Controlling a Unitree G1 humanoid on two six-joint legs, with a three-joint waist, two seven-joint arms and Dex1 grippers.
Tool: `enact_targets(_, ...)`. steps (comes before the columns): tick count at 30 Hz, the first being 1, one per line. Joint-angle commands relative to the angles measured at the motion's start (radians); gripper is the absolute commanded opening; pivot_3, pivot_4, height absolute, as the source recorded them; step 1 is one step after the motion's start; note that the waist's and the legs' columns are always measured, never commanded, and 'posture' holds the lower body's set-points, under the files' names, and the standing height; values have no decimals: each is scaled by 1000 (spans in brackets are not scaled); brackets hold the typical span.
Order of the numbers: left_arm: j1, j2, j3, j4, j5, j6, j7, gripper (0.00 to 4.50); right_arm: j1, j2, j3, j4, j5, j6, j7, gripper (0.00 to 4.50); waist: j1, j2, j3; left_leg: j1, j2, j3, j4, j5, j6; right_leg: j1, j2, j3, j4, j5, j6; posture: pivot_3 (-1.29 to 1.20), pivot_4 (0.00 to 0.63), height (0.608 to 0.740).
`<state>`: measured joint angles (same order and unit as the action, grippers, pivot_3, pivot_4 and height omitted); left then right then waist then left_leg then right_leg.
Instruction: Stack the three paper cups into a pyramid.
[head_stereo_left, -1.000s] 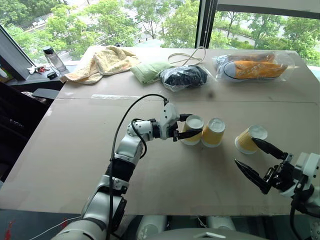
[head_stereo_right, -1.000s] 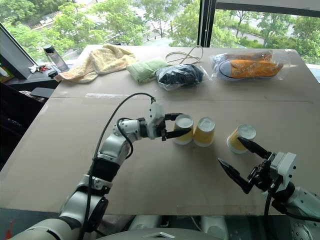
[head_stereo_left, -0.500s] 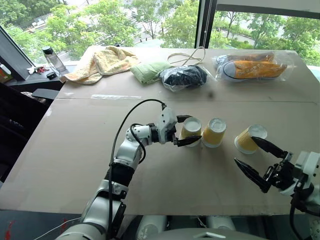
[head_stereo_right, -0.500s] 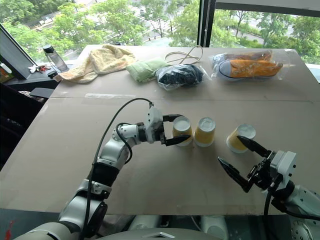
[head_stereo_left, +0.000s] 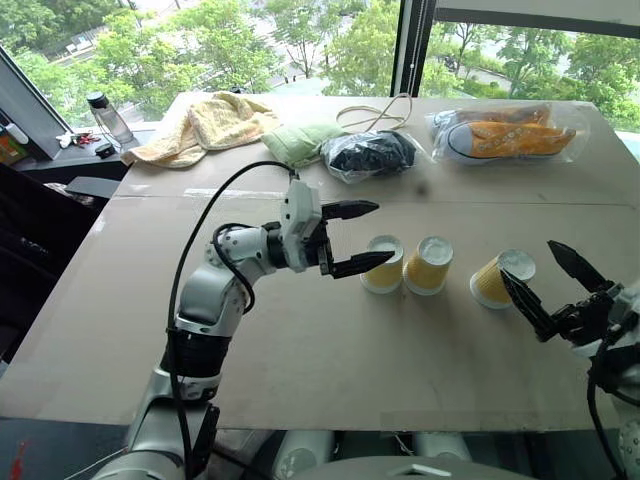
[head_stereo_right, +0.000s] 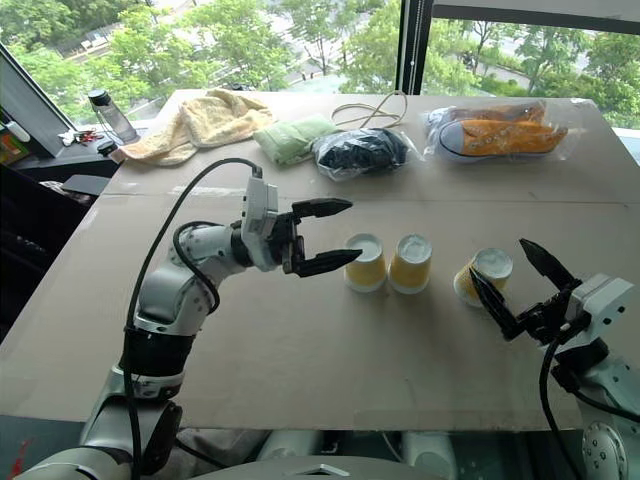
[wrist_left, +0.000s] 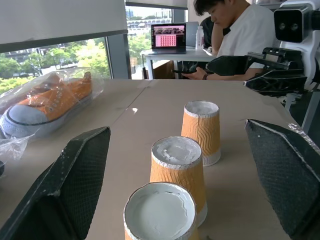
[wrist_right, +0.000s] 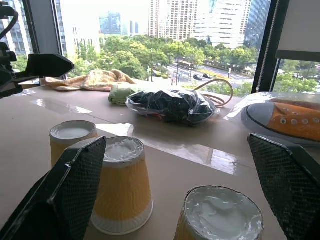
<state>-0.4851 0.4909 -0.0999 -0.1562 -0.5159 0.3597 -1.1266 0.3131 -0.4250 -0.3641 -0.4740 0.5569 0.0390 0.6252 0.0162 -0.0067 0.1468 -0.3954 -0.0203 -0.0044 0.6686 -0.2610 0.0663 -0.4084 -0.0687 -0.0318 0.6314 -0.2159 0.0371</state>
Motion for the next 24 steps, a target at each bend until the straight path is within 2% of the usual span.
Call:
enact_targets(1, -56, 94, 7, -113, -68, 134, -46, 4414, -17, -19, 9, 9, -37, 79, -69, 4500, 1, 0, 0, 0, 0, 0, 0, 0, 0, 0, 0, 0, 0, 0, 0, 0, 150, 740)
enact_targets(7, -97, 179, 11, -210, -147, 284, -57, 4414, -32, -16, 20, 18, -13, 139, -68, 4500, -2, 1, 1, 0, 0, 0, 0, 0, 0, 0, 5, 1, 0, -1, -1, 0, 150, 740)
enact_targets(13, -125, 190, 37, -248, -165, 314, -21, 4414, -48, -11, 6, 49, -9, 150, -69, 4500, -2, 1, 1, 0, 0, 0, 0, 0, 0, 0, 5, 1, 0, -1, -1, 0, 150, 740)
enact_targets(24, -113, 314, 120, -288, -213, 373, -10, 4414, -99, -28, 32, 102, -8, 175, -28, 4500, -2, 1, 1, 0, 0, 1, 0, 0, 0, 0, 6, 2, 0, -1, -1, 0, 150, 740)
